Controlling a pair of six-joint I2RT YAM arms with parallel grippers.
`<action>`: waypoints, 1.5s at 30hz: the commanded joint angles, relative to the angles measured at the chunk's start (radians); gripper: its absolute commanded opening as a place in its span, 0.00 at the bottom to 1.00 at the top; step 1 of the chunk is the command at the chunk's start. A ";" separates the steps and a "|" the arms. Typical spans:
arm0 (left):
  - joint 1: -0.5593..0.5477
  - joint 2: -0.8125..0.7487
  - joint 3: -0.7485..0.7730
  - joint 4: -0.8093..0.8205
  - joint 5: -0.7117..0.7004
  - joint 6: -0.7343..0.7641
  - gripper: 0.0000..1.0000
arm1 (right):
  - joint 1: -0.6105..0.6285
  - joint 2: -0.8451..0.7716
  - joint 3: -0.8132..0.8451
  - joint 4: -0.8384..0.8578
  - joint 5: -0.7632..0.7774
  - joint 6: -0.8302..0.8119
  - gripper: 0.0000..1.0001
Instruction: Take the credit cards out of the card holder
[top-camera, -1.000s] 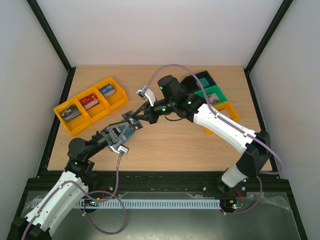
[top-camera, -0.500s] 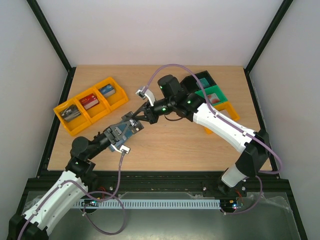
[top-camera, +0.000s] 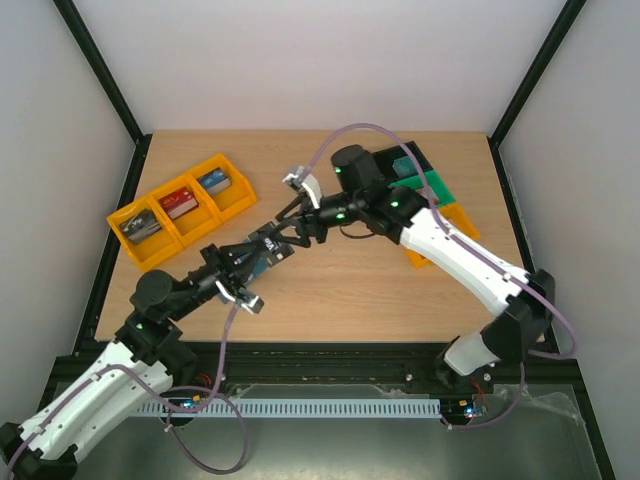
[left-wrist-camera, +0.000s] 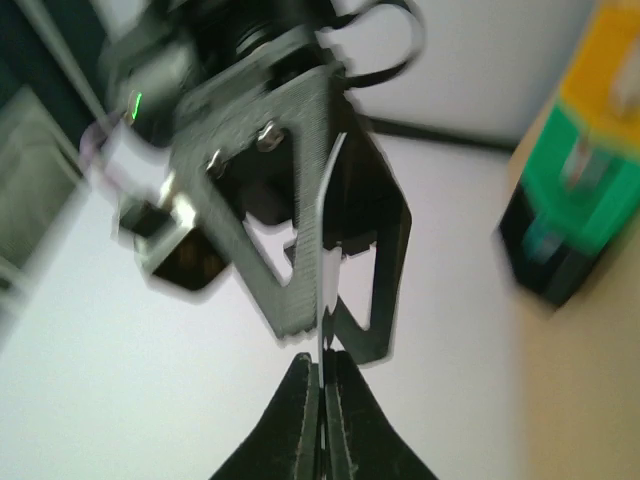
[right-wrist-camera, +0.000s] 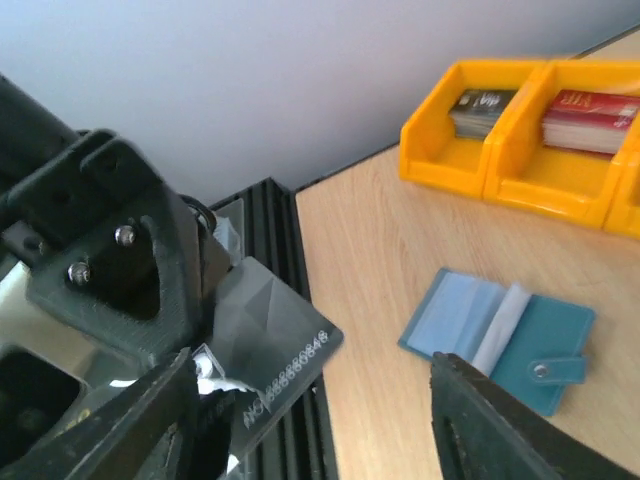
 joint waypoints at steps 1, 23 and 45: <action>-0.007 0.029 0.189 -0.168 -0.052 -0.849 0.02 | -0.075 -0.178 -0.077 0.147 0.002 0.002 0.66; 0.202 0.157 0.294 0.136 0.404 -2.109 0.02 | 0.012 -0.275 -0.303 0.745 -0.104 0.147 0.59; 0.280 0.077 0.201 -0.086 0.240 -1.828 0.72 | 0.012 -0.255 -0.153 0.056 0.279 -0.285 0.02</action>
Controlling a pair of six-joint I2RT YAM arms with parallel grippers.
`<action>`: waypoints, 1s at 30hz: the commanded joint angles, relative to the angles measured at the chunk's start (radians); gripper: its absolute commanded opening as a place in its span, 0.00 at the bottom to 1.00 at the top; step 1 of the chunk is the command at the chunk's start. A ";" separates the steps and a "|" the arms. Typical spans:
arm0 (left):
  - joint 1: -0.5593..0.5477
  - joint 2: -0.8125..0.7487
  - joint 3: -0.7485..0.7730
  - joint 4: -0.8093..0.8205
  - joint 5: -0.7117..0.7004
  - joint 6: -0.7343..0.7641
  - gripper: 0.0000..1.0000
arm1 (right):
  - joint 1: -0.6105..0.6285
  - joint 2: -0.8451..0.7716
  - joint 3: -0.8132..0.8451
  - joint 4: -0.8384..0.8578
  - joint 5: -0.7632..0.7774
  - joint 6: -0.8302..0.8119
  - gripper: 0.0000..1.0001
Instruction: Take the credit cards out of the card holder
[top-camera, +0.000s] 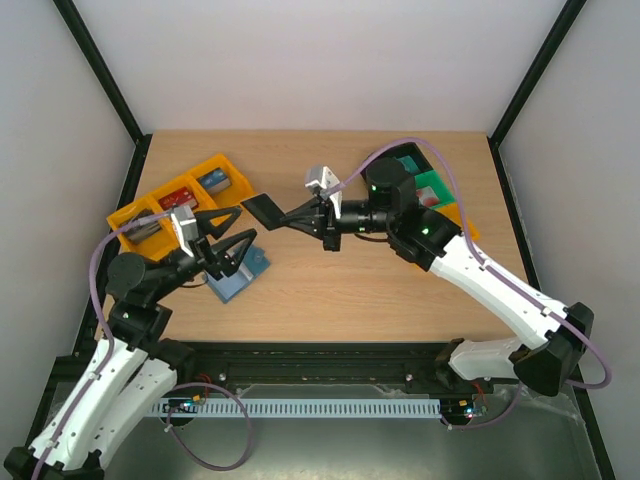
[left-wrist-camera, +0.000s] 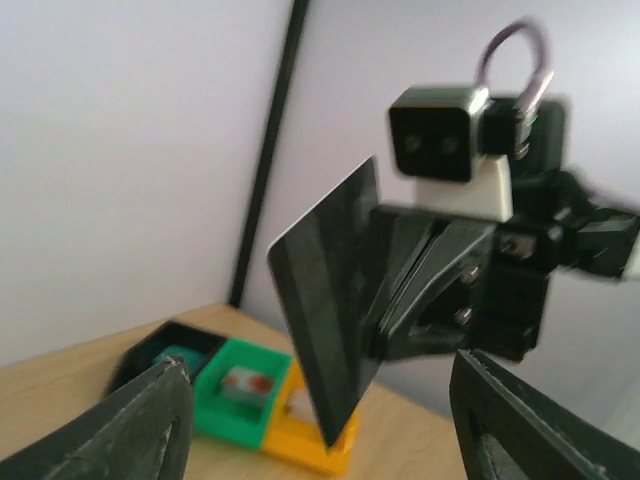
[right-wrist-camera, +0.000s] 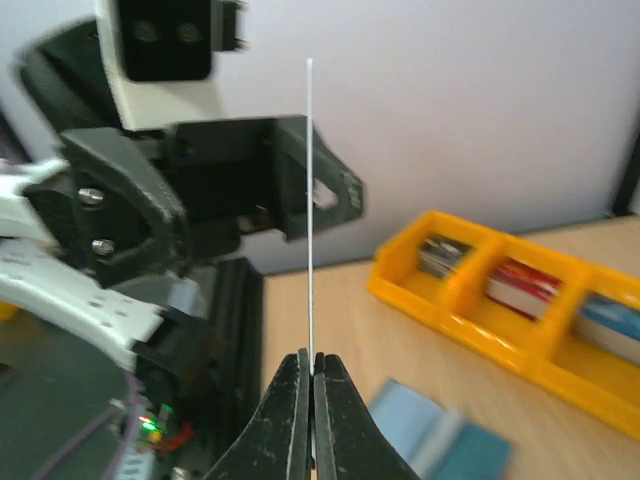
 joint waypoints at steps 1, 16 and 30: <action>0.054 -0.057 -0.035 -0.191 -0.045 0.276 0.73 | 0.003 0.026 0.097 -0.419 0.362 -0.254 0.02; 0.047 -0.003 0.090 -0.793 0.113 1.022 0.69 | 0.370 0.143 0.187 -0.664 0.855 -0.468 0.02; 0.072 -0.049 0.045 -0.476 0.184 0.586 0.02 | 0.328 -0.062 -0.075 -0.249 0.772 -0.443 0.38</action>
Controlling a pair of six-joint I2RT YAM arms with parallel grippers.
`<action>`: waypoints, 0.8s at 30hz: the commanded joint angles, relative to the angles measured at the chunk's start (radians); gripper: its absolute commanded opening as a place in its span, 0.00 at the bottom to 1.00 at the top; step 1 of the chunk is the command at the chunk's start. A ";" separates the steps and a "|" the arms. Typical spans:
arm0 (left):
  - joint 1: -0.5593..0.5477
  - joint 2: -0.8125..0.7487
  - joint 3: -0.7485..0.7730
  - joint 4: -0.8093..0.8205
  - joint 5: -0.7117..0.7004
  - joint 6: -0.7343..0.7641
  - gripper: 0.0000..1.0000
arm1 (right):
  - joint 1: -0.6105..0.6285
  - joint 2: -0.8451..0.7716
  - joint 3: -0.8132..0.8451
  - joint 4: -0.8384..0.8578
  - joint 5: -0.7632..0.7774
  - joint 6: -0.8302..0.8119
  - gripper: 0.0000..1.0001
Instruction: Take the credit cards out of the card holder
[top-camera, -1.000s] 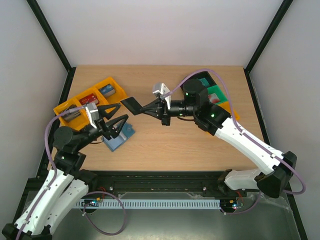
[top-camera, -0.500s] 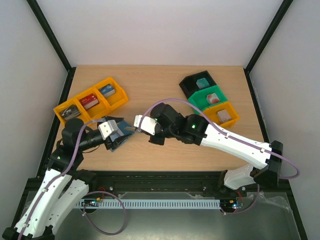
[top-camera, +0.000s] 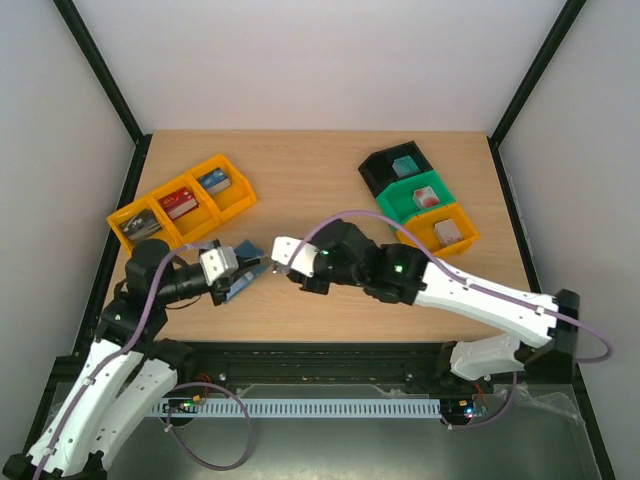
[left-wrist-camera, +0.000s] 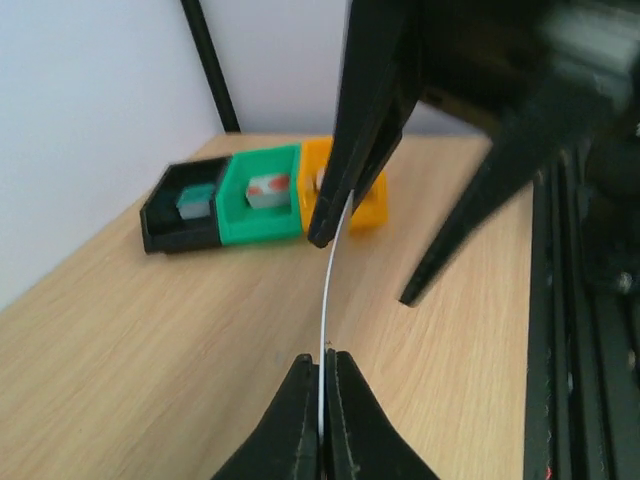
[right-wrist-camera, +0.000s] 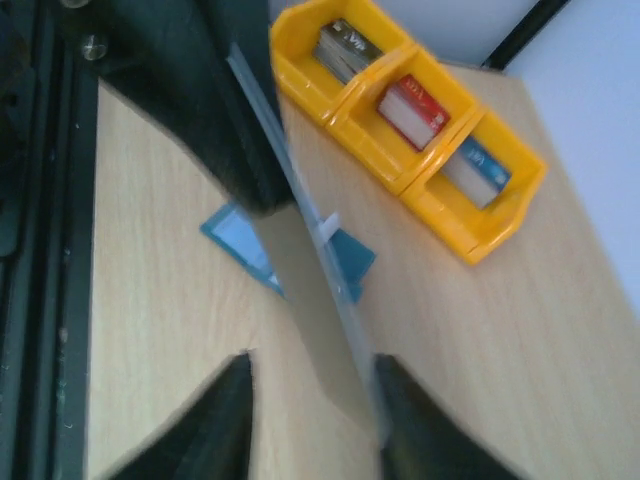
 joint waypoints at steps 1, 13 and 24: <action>0.052 -0.040 -0.036 0.383 0.085 -0.448 0.02 | -0.088 -0.170 -0.193 0.326 -0.185 0.040 0.48; 0.110 -0.089 -0.112 0.800 0.195 -0.907 0.02 | -0.210 -0.161 -0.306 0.843 -0.717 0.405 0.76; 0.116 -0.112 -0.123 0.793 0.208 -0.919 0.02 | -0.243 -0.090 -0.214 0.874 -0.877 0.520 0.43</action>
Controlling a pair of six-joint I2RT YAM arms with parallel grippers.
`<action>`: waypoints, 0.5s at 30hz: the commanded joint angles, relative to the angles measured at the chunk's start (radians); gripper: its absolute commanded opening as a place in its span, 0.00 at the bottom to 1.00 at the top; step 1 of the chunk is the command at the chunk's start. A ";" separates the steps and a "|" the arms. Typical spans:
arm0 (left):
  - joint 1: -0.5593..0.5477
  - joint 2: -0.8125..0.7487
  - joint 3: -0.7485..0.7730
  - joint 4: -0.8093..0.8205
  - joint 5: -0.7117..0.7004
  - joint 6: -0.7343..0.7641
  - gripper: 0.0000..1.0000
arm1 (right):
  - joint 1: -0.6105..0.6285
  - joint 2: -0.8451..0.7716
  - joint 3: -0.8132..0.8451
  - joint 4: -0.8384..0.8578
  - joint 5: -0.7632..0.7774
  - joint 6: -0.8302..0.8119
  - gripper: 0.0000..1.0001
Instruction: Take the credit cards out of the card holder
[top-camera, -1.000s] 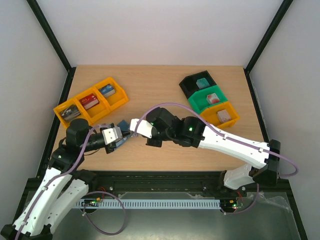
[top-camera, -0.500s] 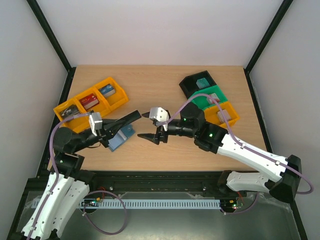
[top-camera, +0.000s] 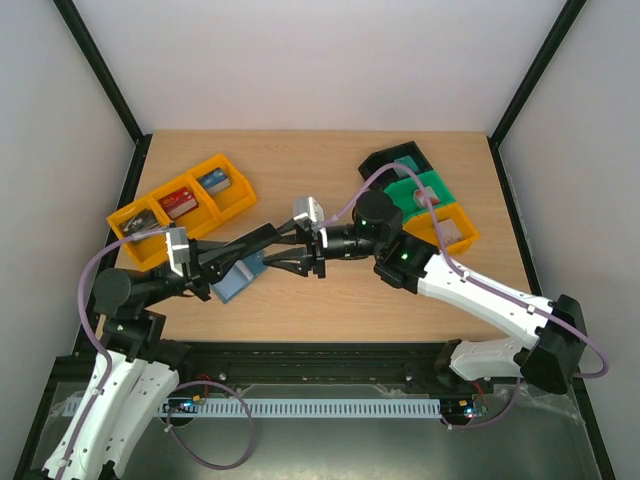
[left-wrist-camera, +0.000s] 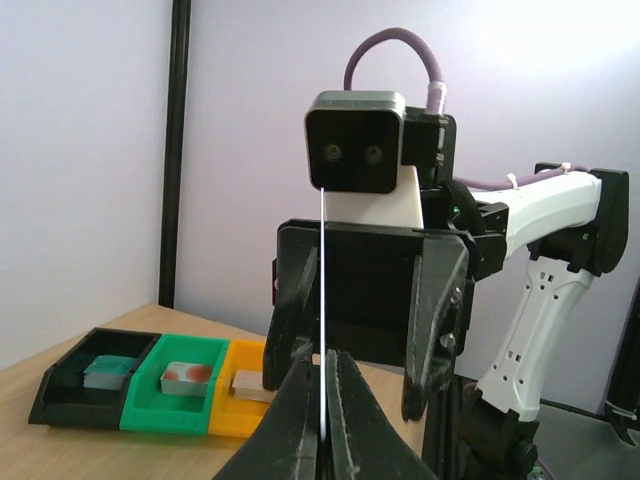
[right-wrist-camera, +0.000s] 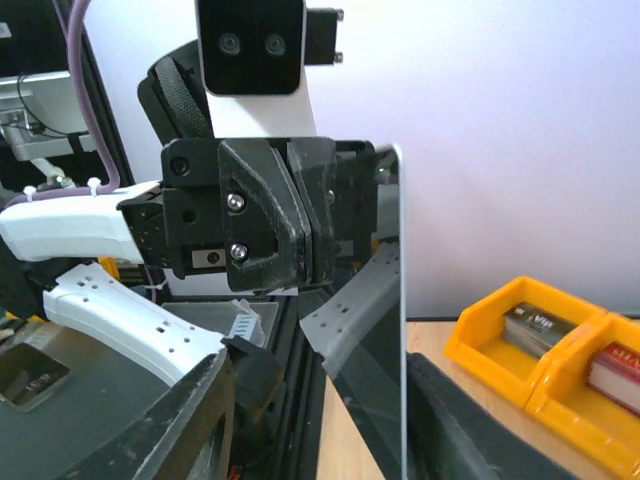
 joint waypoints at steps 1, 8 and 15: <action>0.008 -0.017 -0.008 0.033 0.025 -0.024 0.02 | -0.010 -0.005 0.052 0.079 -0.075 0.052 0.40; 0.010 -0.019 -0.012 0.031 0.033 -0.026 0.02 | -0.015 -0.005 0.071 0.067 -0.068 0.052 0.14; 0.011 -0.027 -0.013 -0.038 -0.020 0.014 0.27 | -0.015 -0.008 0.126 -0.135 -0.039 -0.069 0.02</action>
